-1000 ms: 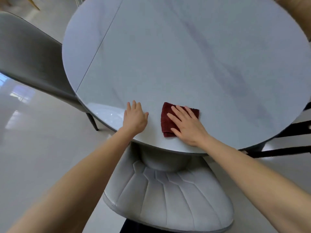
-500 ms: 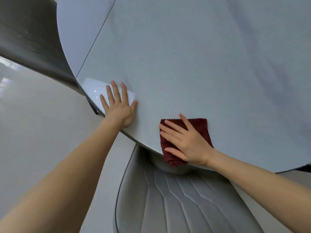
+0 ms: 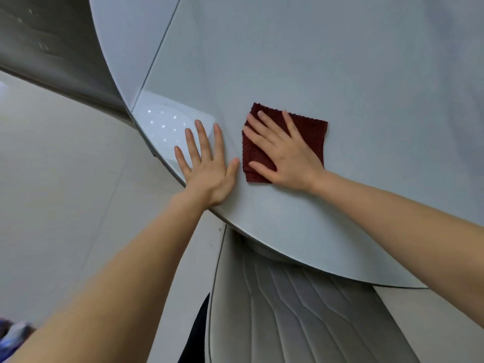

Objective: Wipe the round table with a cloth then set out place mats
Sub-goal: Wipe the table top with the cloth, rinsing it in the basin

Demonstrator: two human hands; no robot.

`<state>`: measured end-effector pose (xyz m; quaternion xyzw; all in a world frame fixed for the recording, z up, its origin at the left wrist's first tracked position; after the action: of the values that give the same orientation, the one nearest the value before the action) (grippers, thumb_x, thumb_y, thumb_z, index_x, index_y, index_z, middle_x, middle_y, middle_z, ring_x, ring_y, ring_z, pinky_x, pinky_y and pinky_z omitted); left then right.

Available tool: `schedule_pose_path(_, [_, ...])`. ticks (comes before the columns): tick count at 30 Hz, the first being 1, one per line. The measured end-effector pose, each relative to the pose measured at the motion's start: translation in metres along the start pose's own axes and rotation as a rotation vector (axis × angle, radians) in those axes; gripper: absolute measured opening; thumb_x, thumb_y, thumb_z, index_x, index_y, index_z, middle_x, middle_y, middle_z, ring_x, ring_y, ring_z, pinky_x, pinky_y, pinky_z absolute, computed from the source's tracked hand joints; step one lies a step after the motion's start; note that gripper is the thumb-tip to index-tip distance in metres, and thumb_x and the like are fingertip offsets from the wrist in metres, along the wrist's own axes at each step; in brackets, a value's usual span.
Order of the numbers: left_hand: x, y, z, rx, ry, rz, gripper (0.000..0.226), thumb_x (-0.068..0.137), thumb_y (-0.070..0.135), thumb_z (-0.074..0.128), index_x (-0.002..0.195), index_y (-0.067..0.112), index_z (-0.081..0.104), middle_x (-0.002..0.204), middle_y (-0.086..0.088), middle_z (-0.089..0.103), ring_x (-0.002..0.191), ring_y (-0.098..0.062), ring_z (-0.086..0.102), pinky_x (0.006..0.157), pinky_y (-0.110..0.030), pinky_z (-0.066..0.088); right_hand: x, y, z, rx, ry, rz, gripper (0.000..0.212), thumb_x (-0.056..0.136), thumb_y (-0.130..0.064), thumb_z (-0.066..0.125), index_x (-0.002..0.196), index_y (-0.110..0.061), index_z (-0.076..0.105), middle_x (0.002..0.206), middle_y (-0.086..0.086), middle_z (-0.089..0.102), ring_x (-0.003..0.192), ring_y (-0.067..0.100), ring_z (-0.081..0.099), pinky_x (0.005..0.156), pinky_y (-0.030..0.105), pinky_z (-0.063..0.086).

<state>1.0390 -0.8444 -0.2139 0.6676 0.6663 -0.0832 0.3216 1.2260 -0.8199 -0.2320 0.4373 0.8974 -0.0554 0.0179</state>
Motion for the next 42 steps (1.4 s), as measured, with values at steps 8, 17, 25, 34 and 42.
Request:
schedule_pose_path(8, [0.005, -0.004, 0.0, 0.021, -0.007, -0.021, 0.071, 0.1, 0.05, 0.017, 0.145, 0.023, -0.031, 0.148, -0.007, -0.043, 0.137, -0.028, -0.039, 0.109, -0.05, -0.025, 0.094, 0.118, -0.013, 0.157, 0.086, 1.282, 0.07, 0.096, -0.058, 0.022, 0.156, -0.024, 0.007, 0.163, 0.007, 0.0, 0.149, 0.03, -0.001, 0.116, 0.059, -0.004])
schedule_pose_path(17, [0.013, -0.007, 0.002, 0.076, 0.072, -0.025, 0.071, 0.1, 0.052, 0.018, 0.149, 0.021, -0.024, 0.153, -0.01, -0.035, 0.14, -0.03, -0.032, 0.11, -0.052, -0.021, 0.013, -0.004, 0.011, 0.122, 0.102, 1.211, 0.076, 0.096, -0.055, 0.024, 0.155, -0.011, 0.007, 0.162, 0.012, 0.004, 0.149, 0.031, 0.004, 0.117, 0.056, 0.001])
schedule_pose_path(25, [-0.002, 0.045, 0.005, 0.154, 0.222, 0.141, 0.066, 0.102, 0.045, 0.023, 0.154, 0.015, -0.005, 0.159, -0.01, -0.02, 0.145, -0.035, -0.018, 0.116, -0.053, -0.009, -0.164, -0.052, 0.008, 0.025, -0.163, 0.139, 0.074, 0.096, -0.057, 0.032, 0.156, -0.022, 0.009, 0.163, 0.005, 0.001, 0.15, 0.025, 0.0, 0.119, 0.053, 0.008])
schedule_pose_path(34, [0.05, 0.145, 0.032, 0.025, 0.192, 0.226, 0.066, 0.103, 0.044, 0.022, 0.154, 0.009, -0.003, 0.16, -0.009, -0.014, 0.146, -0.03, -0.017, 0.119, -0.044, -0.01, -0.185, 0.031, 0.003, 0.023, -0.101, -0.067, 0.072, 0.092, -0.063, 0.04, 0.154, -0.032, 0.017, 0.162, -0.004, 0.009, 0.15, 0.018, 0.004, 0.121, 0.046, 0.003])
schedule_pose_path(42, [0.076, 0.181, 0.057, 0.071, 0.466, 0.039, 0.058, 0.103, 0.04, 0.015, 0.155, 0.016, 0.003, 0.162, -0.003, -0.005, 0.148, -0.026, -0.01, 0.119, -0.046, -0.007, -0.038, 0.162, -0.008, 0.022, 0.031, 0.459, 0.068, 0.098, -0.056, 0.026, 0.155, -0.024, 0.012, 0.163, 0.001, 0.005, 0.15, 0.023, 0.005, 0.121, 0.046, 0.001])
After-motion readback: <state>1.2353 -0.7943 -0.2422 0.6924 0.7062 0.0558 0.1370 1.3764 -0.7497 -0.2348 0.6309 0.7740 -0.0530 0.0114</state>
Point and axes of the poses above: each hand's wrist, its own x-axis towards the middle knuckle, its own z-axis out of the palm, y = z × x, the point moved 1 cm from there along x, towards the middle knuckle
